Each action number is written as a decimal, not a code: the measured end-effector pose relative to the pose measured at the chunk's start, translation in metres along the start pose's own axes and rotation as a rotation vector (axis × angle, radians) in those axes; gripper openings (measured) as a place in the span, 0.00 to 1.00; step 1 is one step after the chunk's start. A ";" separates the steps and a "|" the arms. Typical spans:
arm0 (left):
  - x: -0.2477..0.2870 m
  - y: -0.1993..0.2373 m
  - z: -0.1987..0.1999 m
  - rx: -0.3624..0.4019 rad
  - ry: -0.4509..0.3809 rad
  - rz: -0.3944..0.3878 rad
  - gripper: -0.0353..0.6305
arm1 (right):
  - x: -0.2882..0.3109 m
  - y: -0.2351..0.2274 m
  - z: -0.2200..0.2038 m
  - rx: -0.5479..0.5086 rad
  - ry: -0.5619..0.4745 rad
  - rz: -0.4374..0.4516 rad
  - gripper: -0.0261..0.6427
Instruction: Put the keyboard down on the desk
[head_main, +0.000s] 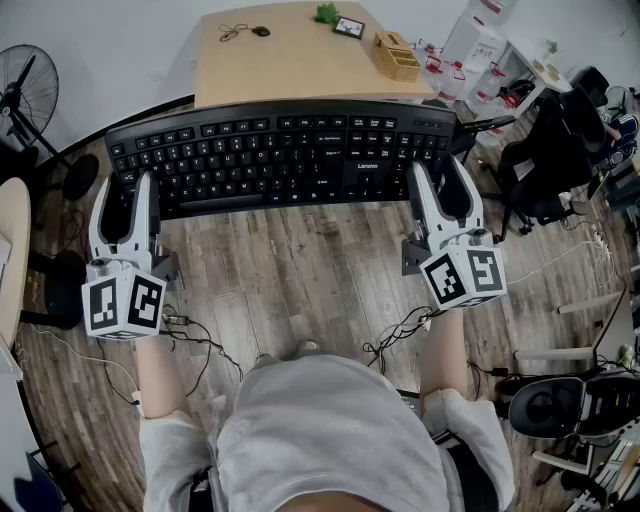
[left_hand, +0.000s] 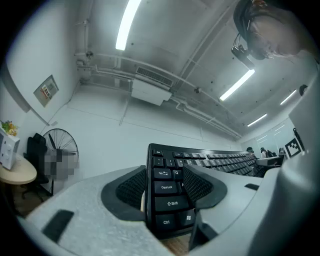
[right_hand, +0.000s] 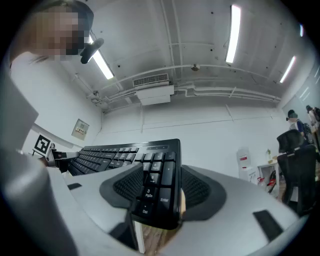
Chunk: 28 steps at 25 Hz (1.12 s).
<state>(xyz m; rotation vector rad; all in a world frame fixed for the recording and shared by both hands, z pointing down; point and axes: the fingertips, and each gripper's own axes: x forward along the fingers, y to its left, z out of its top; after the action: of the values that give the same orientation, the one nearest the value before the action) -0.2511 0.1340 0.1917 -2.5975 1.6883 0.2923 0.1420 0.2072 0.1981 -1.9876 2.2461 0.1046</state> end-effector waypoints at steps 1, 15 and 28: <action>0.000 0.000 0.001 0.001 -0.002 0.000 0.40 | 0.000 -0.001 0.001 0.002 0.001 -0.003 0.39; 0.001 -0.001 -0.007 -0.013 -0.001 0.004 0.40 | 0.001 -0.003 -0.002 -0.006 0.000 -0.004 0.39; -0.085 -0.046 0.000 0.024 -0.029 0.033 0.40 | -0.082 -0.002 -0.002 0.005 -0.051 0.034 0.39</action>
<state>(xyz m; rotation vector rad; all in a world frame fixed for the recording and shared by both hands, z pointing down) -0.2432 0.2296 0.2032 -2.5381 1.7152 0.3073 0.1530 0.2875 0.2126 -1.9226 2.2473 0.1513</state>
